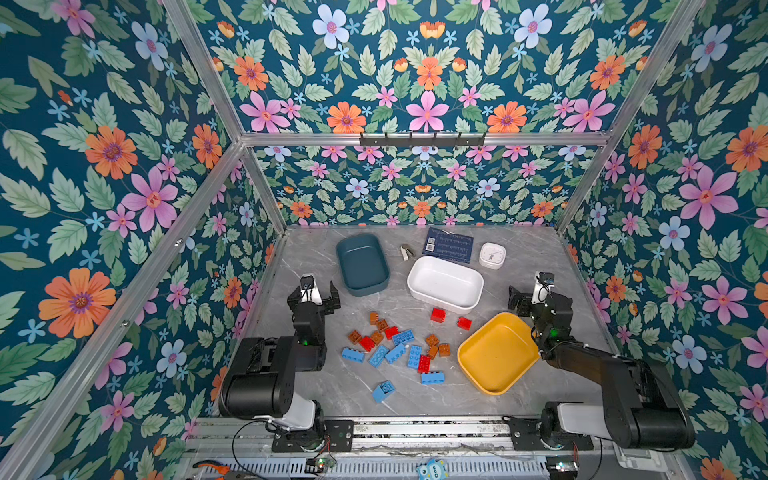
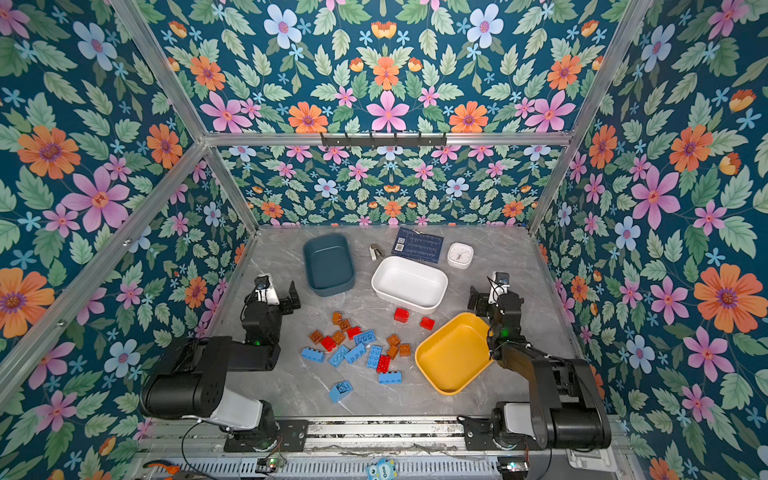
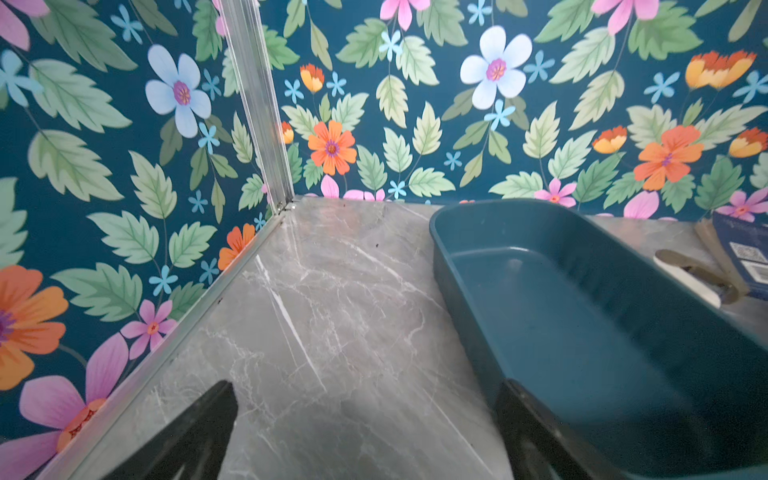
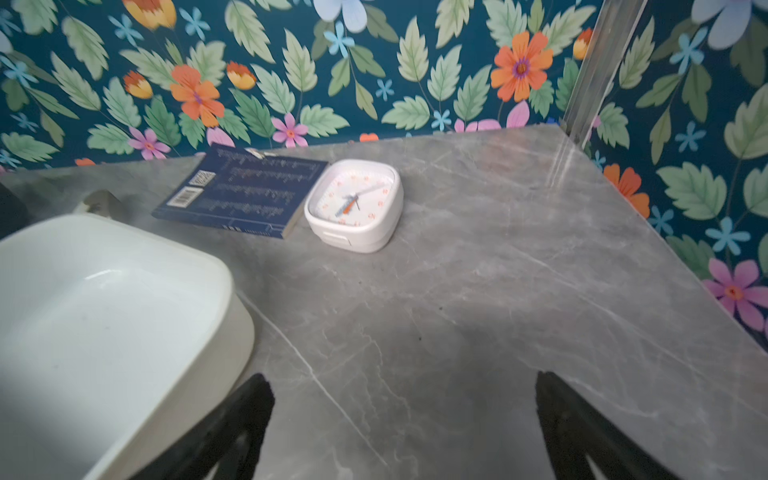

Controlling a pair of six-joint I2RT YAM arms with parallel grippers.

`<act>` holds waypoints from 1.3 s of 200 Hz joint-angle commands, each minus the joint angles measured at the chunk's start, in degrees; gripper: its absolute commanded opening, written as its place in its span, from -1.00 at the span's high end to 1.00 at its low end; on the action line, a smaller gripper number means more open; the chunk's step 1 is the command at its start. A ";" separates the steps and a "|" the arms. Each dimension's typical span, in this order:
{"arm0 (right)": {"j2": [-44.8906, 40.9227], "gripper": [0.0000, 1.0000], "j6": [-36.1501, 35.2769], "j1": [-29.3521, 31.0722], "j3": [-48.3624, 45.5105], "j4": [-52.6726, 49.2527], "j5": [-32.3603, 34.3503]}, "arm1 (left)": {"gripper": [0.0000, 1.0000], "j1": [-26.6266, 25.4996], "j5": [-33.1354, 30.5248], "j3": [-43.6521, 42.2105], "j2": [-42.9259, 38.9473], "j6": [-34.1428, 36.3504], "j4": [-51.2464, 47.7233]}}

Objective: Sort the legos into containers by color
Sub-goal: 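Grasp an orange-brown brick with the left gripper while the right arm lifts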

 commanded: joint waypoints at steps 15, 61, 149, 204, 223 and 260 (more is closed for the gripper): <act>-7.43 -0.98 -0.63 -0.05 1.75 -10.00 -2.68 | -1.00 -0.06 0.54 5.49 -9.92 -2.47 -20.07; -16.70 -0.98 1.55 -0.05 6.59 -22.50 -6.86 | -1.00 -0.11 3.07 17.27 -15.01 -10.82 -48.45; -19.71 -0.98 4.73 1.26 21.12 -52.12 -20.73 | -1.00 -5.08 4.30 27.84 -15.75 -28.10 -79.27; -14.76 -0.98 2.84 8.45 30.35 -65.99 -27.09 | -1.00 -15.50 1.30 29.02 -12.73 -41.21 -85.33; -13.51 -0.98 3.73 10.43 31.63 -67.11 -29.83 | -0.97 -18.16 0.58 28.82 -11.15 -43.91 -86.06; -12.13 -0.98 4.18 14.04 32.90 -69.47 -30.83 | -0.88 -21.87 -1.33 27.41 -10.25 -47.76 -90.16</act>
